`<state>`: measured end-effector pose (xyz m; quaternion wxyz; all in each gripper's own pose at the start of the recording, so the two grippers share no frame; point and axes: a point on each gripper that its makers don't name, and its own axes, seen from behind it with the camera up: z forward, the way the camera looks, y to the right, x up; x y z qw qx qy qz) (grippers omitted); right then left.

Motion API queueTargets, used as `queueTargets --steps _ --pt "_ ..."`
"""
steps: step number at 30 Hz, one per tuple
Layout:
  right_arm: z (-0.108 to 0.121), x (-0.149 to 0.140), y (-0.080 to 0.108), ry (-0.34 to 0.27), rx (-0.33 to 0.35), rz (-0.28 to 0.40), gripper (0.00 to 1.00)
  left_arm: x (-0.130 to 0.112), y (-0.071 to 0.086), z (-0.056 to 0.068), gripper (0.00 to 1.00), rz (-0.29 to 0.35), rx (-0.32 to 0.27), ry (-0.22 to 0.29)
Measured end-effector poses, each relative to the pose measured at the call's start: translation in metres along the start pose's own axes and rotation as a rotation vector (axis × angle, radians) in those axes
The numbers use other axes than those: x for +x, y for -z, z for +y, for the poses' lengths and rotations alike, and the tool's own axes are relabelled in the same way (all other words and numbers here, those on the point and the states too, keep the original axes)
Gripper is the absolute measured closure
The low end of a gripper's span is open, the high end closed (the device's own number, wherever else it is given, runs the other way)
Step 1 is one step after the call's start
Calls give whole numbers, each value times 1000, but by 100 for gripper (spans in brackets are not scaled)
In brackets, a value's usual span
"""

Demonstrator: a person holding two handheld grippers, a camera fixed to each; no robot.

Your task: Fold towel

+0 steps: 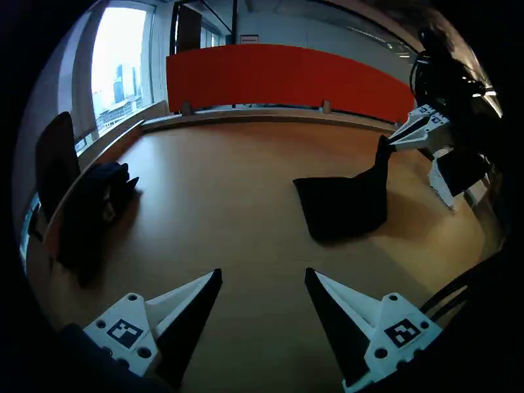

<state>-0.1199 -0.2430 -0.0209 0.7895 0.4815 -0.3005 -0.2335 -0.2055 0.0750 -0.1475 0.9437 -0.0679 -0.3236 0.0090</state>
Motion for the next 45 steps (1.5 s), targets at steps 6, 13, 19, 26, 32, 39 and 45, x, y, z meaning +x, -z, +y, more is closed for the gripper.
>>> queueTargets --steps 6,13,19,26,32,39,45 --pt "-15 13 -14 38 45 3 96 -2 3 -1 6 2 4 13" --pt "-28 20 -31 81 98 -13 96 -2 7 -5 6 5 18 26" --pt "-46 25 -58 130 171 -37 96 -5 12 -8 6 6 35 37" --pt "-71 8 -97 146 249 -95 96 -10 16 -11 6 4 52 54" --pt "-76 0 -105 138 261 -117 96 -13 17 -11 6 2 55 57" --pt "-78 -2 -104 137 264 -123 83 -14 17 -12 6 0 57 60" --pt "-79 -6 -103 140 263 -132 42 -14 18 -13 6 1 60 59"
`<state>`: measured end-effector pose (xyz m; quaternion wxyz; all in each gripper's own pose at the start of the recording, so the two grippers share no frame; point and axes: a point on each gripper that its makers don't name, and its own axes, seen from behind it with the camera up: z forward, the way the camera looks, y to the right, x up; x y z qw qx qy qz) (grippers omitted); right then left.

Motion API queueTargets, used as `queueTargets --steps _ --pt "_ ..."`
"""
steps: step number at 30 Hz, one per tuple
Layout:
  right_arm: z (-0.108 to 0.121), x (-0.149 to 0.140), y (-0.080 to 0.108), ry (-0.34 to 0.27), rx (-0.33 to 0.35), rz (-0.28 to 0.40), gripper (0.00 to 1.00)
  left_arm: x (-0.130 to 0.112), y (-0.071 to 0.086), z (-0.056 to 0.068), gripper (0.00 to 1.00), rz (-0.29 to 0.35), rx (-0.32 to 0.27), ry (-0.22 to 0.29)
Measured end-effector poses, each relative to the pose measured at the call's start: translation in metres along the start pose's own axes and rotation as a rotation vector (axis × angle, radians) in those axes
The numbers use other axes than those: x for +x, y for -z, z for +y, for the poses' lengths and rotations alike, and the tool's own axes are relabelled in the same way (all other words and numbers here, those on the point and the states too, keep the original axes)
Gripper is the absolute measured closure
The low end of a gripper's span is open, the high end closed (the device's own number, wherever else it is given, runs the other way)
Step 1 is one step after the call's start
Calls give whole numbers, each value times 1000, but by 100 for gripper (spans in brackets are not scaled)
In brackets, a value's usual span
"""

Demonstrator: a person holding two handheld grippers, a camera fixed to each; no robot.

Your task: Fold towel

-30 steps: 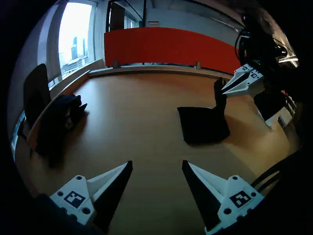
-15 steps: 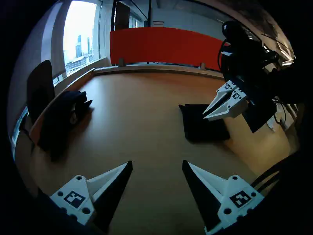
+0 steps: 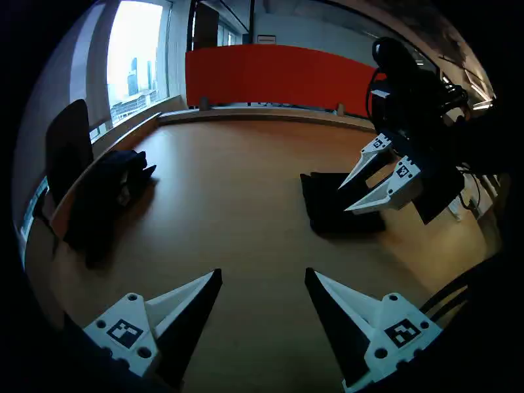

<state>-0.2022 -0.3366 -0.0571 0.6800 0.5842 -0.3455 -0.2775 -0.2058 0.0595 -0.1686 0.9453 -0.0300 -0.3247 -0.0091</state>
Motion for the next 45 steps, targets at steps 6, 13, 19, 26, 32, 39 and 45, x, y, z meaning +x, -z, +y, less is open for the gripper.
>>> queueTargets --steps 6,13,19,26,32,39,45 --pt "2 -2 2 -11 -15 3 36 1 2 -1 6 5 3 1" --pt "3 -8 6 -33 -38 4 36 2 4 -3 6 8 4 -3" --pt "4 -19 12 -62 -65 2 31 4 3 -3 6 11 1 -7" --pt "6 -34 20 -99 -105 3 26 5 3 -4 6 13 1 -10" --pt "4 -47 25 -128 -123 1 26 5 4 -5 6 14 3 -12" --pt "2 -61 30 -152 -141 -7 26 6 5 -4 6 14 1 -15" --pt "1 -73 34 -173 -155 -18 26 7 4 -4 6 13 1 -19"
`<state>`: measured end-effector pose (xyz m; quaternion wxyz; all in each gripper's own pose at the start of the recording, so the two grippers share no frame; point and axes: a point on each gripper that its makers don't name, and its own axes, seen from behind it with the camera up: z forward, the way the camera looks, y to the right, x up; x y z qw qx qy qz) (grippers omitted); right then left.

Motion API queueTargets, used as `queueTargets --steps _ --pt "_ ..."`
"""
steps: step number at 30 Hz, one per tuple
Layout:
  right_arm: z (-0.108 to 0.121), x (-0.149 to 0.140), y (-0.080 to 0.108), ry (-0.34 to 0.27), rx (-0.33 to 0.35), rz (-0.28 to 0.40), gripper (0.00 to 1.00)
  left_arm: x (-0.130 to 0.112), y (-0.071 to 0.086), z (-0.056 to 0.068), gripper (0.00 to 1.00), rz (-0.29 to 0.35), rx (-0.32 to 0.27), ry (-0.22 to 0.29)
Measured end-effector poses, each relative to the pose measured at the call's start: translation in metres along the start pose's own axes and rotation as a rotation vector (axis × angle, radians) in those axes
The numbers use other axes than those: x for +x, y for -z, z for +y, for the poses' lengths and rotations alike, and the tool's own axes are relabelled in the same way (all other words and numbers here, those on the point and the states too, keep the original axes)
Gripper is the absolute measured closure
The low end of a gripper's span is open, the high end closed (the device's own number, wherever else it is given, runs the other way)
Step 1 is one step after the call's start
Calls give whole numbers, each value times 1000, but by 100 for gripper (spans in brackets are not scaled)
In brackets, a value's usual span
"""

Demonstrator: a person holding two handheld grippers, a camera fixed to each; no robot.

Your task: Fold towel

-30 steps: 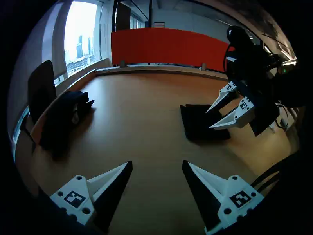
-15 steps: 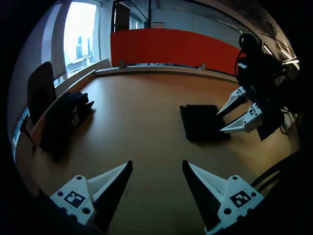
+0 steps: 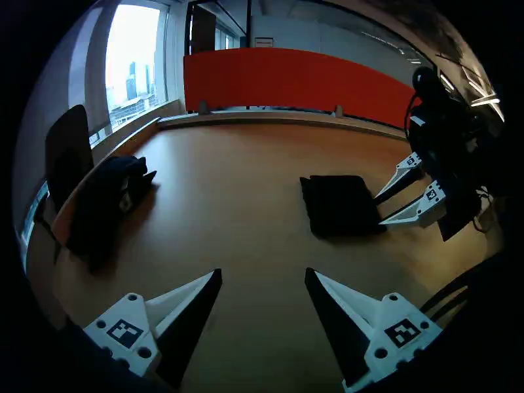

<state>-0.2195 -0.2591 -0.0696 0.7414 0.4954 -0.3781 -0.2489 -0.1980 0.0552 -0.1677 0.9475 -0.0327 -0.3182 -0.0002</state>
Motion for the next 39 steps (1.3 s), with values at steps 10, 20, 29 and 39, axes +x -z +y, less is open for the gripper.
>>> queueTargets --steps 10,20,29,39 --pt "0 -21 1 -15 -13 -29 26 1 -2 0 6 1 0 -3" --pt "1 -31 -2 -35 -30 -45 32 0 -3 0 6 -3 1 -7" --pt "9 -37 -3 -61 -63 -54 36 1 -3 0 6 -3 0 -7" --pt "24 -44 -2 -79 -118 -71 45 1 -3 1 6 -5 -3 -8"
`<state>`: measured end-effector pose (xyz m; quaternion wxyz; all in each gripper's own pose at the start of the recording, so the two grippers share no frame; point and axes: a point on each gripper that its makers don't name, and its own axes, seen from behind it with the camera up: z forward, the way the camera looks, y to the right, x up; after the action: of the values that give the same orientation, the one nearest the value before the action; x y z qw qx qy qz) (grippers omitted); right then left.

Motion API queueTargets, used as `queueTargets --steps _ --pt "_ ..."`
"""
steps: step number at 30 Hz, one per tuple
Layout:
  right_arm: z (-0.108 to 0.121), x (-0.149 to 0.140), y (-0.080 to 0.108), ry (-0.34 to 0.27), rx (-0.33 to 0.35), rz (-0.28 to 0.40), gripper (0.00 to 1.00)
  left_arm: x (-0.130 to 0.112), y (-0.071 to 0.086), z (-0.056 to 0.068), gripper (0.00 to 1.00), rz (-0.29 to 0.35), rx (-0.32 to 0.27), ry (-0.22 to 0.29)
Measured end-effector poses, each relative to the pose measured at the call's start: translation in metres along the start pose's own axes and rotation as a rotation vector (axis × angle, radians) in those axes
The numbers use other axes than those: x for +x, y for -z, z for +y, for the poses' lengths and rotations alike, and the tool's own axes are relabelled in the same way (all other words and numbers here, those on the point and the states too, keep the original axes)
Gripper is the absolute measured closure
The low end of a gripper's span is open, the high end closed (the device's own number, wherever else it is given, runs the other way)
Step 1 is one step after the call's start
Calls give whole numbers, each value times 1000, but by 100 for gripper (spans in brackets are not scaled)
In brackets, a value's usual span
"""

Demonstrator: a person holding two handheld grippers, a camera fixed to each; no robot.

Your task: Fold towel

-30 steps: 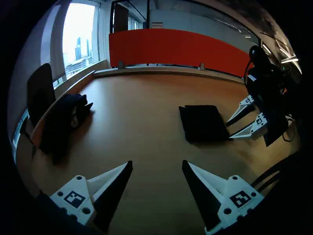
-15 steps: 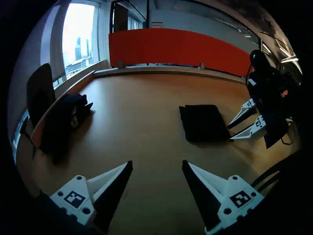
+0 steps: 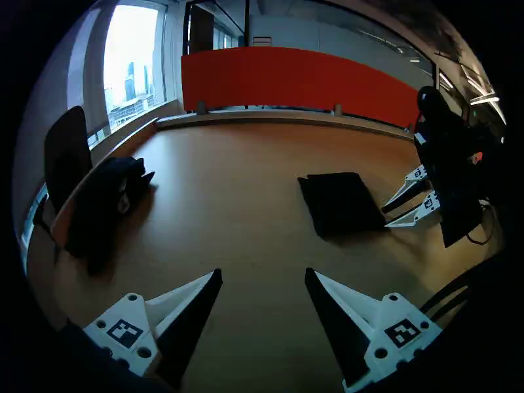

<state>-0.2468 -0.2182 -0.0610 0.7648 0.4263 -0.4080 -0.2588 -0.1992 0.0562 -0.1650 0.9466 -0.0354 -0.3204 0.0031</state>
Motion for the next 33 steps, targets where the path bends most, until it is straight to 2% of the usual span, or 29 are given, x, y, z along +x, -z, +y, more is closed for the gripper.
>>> queueTargets --steps 4,9,18,33 --pt "3 -1 1 -17 -5 -2 57 0 0 1 6 0 -1 -2" --pt "2 0 1 -33 -1 3 75 1 -1 0 6 2 -1 -2" --pt "0 0 1 -40 6 4 93 2 -1 1 6 3 -4 -4" --pt "-2 9 11 -67 22 31 96 4 -3 4 6 7 -8 -6"
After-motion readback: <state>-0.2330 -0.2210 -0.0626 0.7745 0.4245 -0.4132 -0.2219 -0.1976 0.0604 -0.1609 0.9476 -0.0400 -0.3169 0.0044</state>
